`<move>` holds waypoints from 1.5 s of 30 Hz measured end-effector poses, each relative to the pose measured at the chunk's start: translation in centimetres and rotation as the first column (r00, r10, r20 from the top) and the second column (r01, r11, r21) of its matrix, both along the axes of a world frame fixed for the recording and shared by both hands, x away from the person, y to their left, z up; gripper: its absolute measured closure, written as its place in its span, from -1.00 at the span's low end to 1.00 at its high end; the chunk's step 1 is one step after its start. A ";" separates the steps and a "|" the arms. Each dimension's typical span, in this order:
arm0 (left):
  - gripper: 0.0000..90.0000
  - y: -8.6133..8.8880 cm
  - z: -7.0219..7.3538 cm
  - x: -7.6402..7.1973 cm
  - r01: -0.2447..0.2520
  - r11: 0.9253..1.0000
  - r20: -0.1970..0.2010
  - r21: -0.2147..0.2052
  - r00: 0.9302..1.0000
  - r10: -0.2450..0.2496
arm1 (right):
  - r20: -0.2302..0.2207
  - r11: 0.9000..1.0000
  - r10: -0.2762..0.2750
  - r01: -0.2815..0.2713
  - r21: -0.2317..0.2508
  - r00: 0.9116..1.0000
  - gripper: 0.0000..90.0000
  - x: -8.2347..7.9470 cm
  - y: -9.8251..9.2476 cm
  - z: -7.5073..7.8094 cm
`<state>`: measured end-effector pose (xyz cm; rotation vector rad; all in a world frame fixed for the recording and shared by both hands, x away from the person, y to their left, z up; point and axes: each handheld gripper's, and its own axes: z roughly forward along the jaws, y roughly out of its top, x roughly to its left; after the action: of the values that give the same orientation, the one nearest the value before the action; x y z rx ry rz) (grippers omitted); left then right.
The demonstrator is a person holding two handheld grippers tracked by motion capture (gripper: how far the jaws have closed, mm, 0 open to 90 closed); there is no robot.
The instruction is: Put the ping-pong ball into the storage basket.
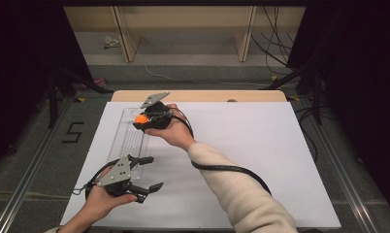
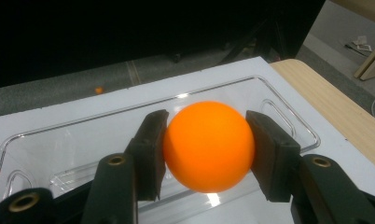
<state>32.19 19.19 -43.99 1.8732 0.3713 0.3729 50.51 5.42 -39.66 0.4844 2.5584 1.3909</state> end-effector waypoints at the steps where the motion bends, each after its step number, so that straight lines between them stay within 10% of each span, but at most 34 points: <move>1: -0.64 0.0 0.0 0.0 -0.001 1.000 0.000 -0.001 1.000 0.001 | 0.001 1.000 0.002 -0.002 -0.001 1.000 0.14 0.0 0.1 0.0; 45: -0.64 0.0 0.0 0.0 0.000 1.000 0.000 0.001 1.000 0.000 | -0.008 1.000 0.019 -0.019 -0.015 1.000 0.14 0.2 1.8 -0.4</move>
<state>32.20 19.18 -44.03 1.8746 0.3719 0.3731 50.71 7.25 -40.10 0.4654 2.5844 1.3778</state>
